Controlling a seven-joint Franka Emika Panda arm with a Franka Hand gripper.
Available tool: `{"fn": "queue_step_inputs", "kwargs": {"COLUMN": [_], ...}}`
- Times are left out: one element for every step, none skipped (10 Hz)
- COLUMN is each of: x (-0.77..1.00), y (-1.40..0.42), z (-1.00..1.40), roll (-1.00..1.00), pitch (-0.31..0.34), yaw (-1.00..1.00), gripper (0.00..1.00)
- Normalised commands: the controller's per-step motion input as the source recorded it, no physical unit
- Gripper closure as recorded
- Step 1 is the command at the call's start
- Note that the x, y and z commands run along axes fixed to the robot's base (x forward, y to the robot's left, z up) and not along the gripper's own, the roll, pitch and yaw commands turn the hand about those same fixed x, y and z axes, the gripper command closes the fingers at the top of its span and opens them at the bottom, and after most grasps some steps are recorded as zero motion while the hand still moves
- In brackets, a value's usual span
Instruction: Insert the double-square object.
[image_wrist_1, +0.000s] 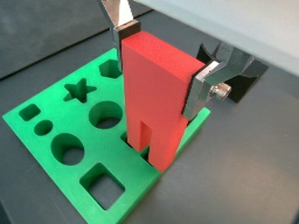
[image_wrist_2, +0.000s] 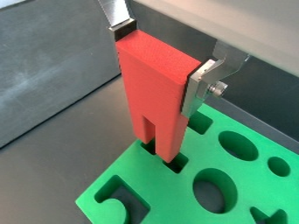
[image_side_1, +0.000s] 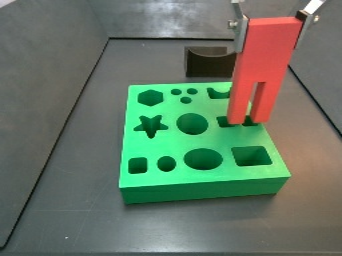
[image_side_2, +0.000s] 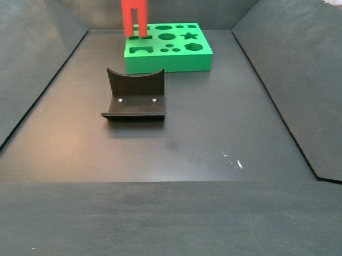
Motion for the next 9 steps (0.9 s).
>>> {"fn": "queue_step_inputs", "kwargs": {"x": [0.57,0.24,0.05,0.00,-0.09,-0.17,-0.22,-0.13,-0.05], "y": [-0.01,0.00,0.00,0.00,0.00,0.00,0.00,0.00,0.02], "z": [-0.10,-0.11,-0.13,-0.28,-0.25,-0.22,-0.15,-0.07,0.00], "roll": [0.05,0.00,-0.02,-0.16,-0.21,-0.16,-0.10,-0.04,0.00], "pitch": [0.063,0.134,0.280,0.331,0.399,0.441,0.449,0.403,0.270], "yaw": [0.05,0.00,0.00,0.00,0.00,0.00,0.00,-0.03,0.00], "gripper": [1.00,1.00,1.00,1.00,1.00,1.00,1.00,1.00,1.00]}}
